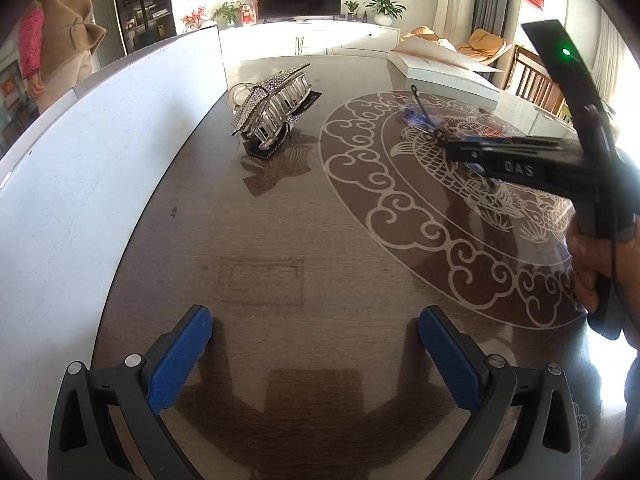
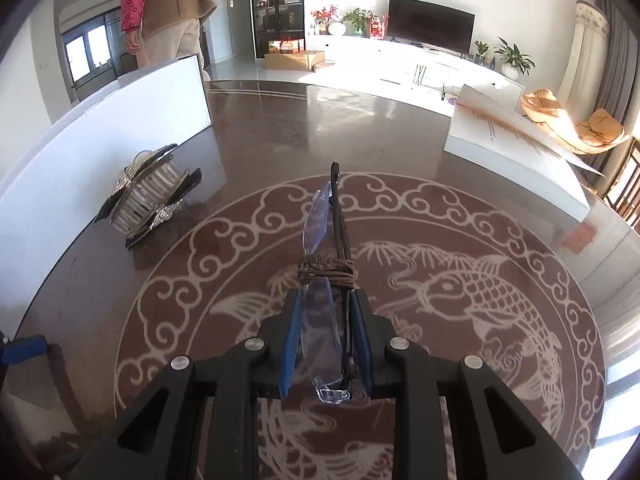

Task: Organize objects
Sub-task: 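Grasp the clear-framed glasses with the right gripper while the left reaches the rhinestone bow clip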

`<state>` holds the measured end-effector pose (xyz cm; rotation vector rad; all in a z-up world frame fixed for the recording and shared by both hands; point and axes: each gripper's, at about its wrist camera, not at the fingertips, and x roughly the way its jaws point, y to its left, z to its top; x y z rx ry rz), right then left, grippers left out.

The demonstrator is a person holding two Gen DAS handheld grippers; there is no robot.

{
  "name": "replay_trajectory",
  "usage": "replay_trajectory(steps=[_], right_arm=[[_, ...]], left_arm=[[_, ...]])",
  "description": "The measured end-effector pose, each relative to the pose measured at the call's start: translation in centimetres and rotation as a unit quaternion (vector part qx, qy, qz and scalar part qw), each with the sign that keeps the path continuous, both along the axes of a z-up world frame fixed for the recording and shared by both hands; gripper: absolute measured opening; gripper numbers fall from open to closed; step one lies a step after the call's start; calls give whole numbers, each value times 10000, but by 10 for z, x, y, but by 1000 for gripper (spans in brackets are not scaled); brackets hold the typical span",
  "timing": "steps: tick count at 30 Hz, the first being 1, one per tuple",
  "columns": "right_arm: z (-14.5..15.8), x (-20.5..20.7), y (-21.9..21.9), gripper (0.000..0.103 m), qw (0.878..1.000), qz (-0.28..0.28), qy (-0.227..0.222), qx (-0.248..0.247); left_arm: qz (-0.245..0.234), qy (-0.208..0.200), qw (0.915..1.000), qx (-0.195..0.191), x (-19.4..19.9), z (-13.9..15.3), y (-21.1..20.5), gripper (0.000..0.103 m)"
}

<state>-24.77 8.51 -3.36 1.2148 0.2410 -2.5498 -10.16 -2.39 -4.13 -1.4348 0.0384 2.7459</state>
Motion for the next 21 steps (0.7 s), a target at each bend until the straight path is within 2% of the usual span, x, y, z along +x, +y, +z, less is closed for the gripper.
replay_trajectory(steps=[3, 6, 8, 11, 14, 15, 17, 20, 21], right_arm=[[0, 48, 26, 26, 9999, -72, 24, 67], [1, 73, 44, 26, 9998, -197, -12, -43], [1, 79, 47, 26, 9997, -245, -19, -72], [0, 79, 43, 26, 9997, -246, 31, 72], [0, 79, 47, 26, 9997, -251, -1, -26], [0, 80, 48, 26, 9997, -250, -1, -28], [0, 80, 49, 26, 9997, -252, 4, -18], [0, 80, 49, 26, 9997, -251, 5, -12], [0, 80, 50, 26, 9997, -252, 5, -15]], left_arm=[[2, -1, 10000, -1, 0, 0, 0, 103], [24, -10, 10000, -13, -7, 1, 1, 103], [-24, -18, 10000, -54, -26, 2, 0, 103], [156, 56, 9990, -411, -66, 7, -6, 103], [298, -215, 9991, -198, -115, 5, -16, 103], [316, -297, 9991, -3, -130, 3, -19, 103], [466, -251, 9985, -103, -154, 4, -20, 103], [534, -220, 9983, -21, -178, 5, -21, 103], [418, -113, 9990, 51, -180, 6, -19, 97]])
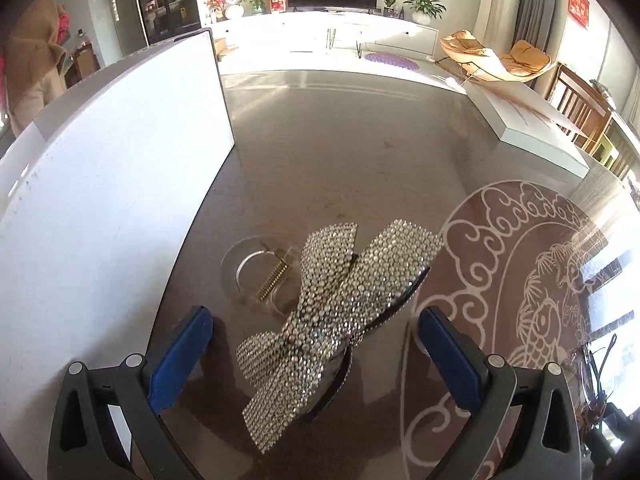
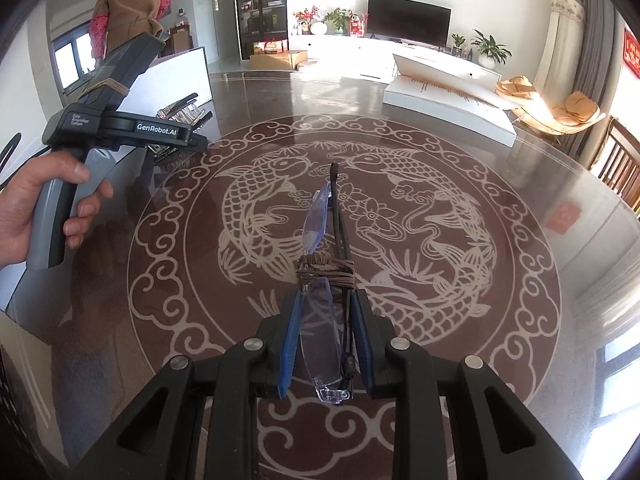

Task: Organize objects
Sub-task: 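Grasp the clear-framed glasses with the right gripper while the left reaches the rhinestone bow clip, then hold the glasses in the right gripper while the left grips the rhinestone bow clip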

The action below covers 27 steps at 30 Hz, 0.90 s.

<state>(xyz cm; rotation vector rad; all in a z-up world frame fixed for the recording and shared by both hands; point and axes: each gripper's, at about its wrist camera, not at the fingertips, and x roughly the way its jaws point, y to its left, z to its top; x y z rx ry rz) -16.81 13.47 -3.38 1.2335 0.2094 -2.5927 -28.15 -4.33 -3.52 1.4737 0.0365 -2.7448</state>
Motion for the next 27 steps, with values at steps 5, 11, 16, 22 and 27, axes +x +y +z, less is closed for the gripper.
replay_trajectory(steps=[5, 11, 16, 22, 27], right_arm=[[0, 0, 0, 26, 10000, -1, -1, 2], [0, 0, 0, 26, 10000, -2, 2, 11], [-1, -2, -1, 26, 10000, -2, 14, 51], [-1, -3, 1, 38, 9998, -146, 32, 123], [-2, -5, 4, 64, 9998, -200, -33, 80]], left_arm=[[-347, 328, 9989, -38, 32, 2, 21, 57], [-215, 337, 9991, -139, 126, 3, 64, 59], [9, 250, 9988, -412, 125, -3, 72, 103], [162, 183, 9997, -59, 128, -7, 64, 103], [163, 182, 9997, -60, 128, -7, 64, 103]])
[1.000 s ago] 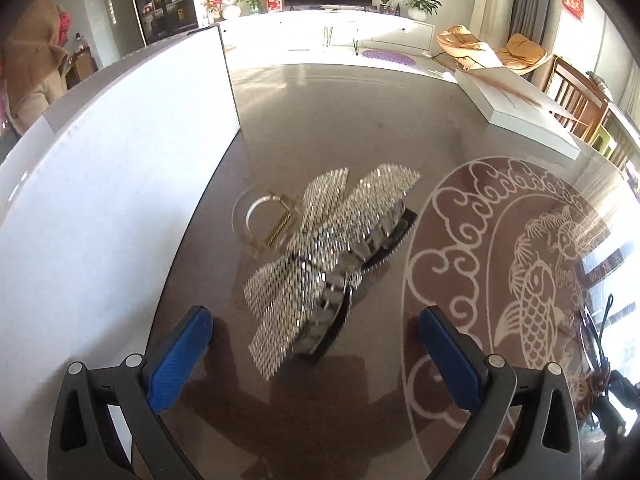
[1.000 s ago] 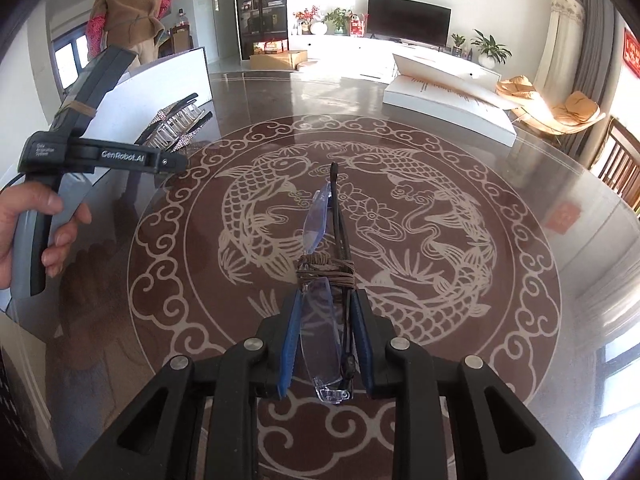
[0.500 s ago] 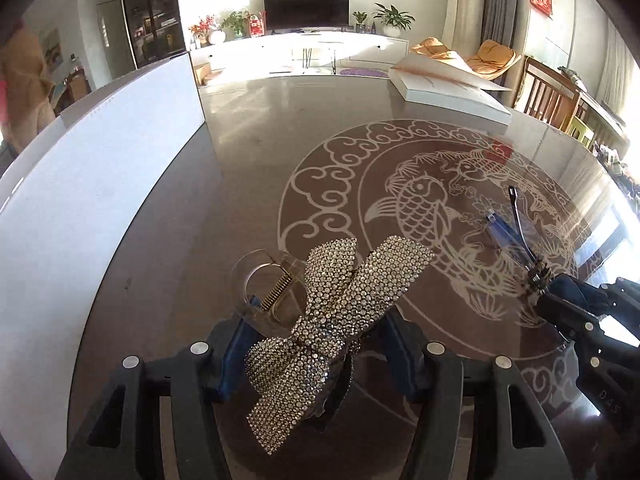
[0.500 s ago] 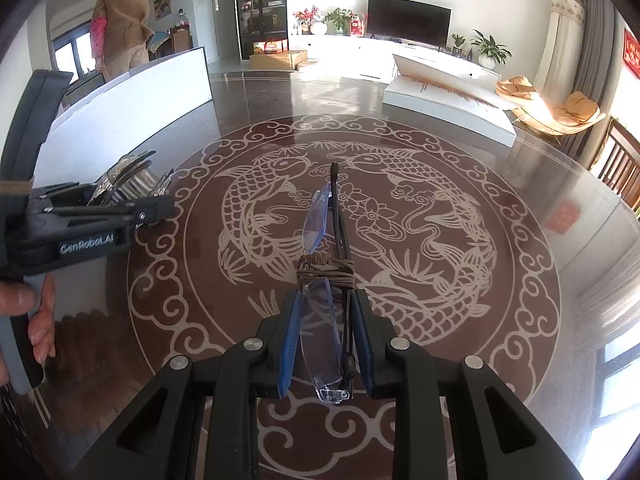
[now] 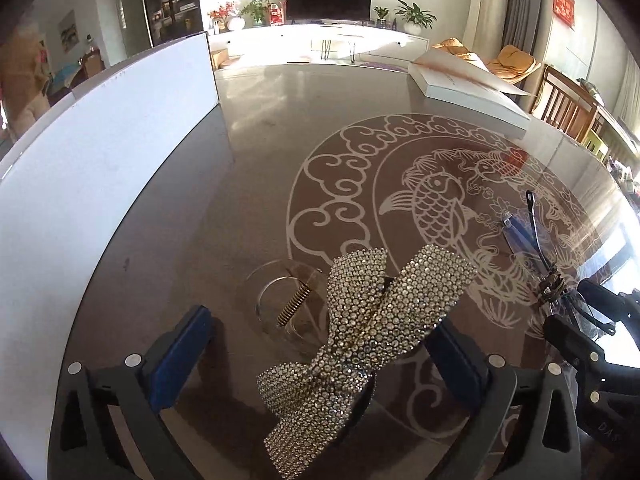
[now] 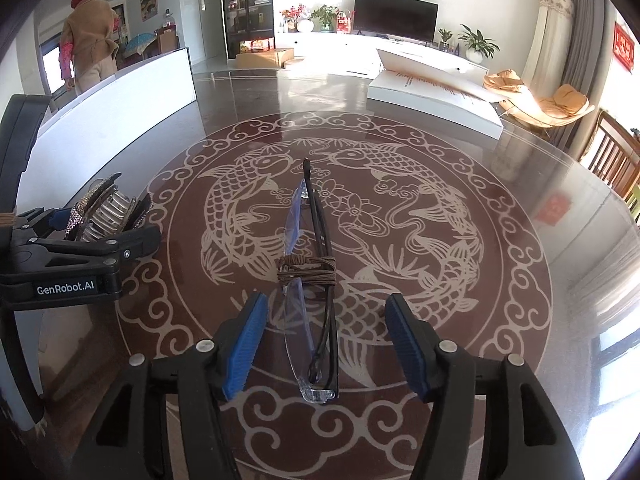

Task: Organize objects
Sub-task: 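Hold the glasses in the right gripper while the left grips the rhinestone bow clip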

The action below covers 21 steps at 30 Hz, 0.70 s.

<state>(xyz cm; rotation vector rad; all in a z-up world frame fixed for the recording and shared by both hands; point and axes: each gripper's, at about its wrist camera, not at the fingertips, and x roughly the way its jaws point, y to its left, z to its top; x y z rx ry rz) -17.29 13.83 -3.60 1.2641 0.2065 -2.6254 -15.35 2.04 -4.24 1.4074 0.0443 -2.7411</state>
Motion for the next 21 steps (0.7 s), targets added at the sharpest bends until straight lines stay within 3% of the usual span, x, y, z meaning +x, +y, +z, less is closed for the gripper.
replay_trajectory(steps=[21], right_arm=[[-1, 3, -4, 74, 9999, 125, -69, -38]], left_arm=[[4, -1, 10000, 1, 0, 0, 0, 103]])
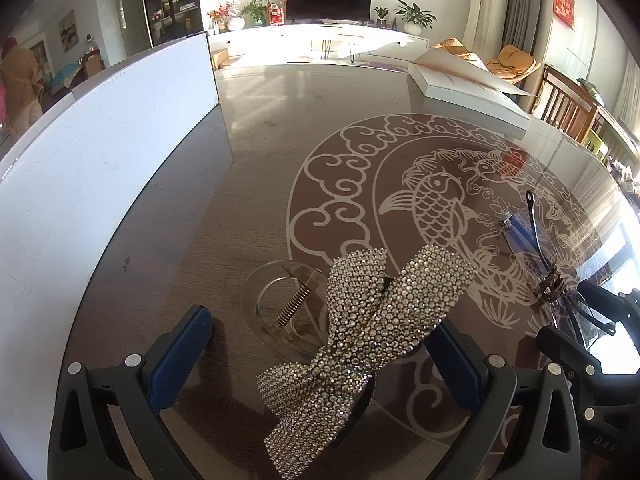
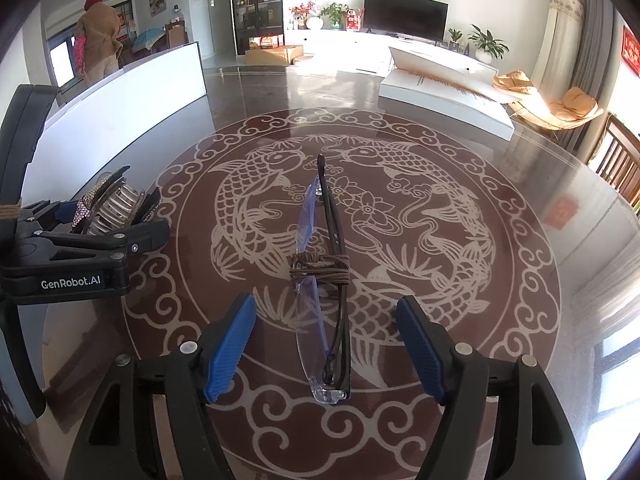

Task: Organize objects
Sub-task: 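Hold the glasses in the right gripper while the left grips the rhinestone bow clip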

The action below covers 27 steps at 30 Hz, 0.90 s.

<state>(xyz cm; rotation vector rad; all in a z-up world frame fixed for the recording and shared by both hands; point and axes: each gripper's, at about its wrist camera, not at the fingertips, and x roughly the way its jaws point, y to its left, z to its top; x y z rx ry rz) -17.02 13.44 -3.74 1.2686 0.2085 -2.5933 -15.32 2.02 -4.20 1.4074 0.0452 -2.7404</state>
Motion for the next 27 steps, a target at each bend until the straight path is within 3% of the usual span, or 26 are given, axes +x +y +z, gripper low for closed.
replay_trajectory(steps=[27], right_arm=[[0, 1, 0, 75, 10000, -8, -10, -29]], left_arm=[[3, -1, 10000, -1, -2, 0, 2, 103]])
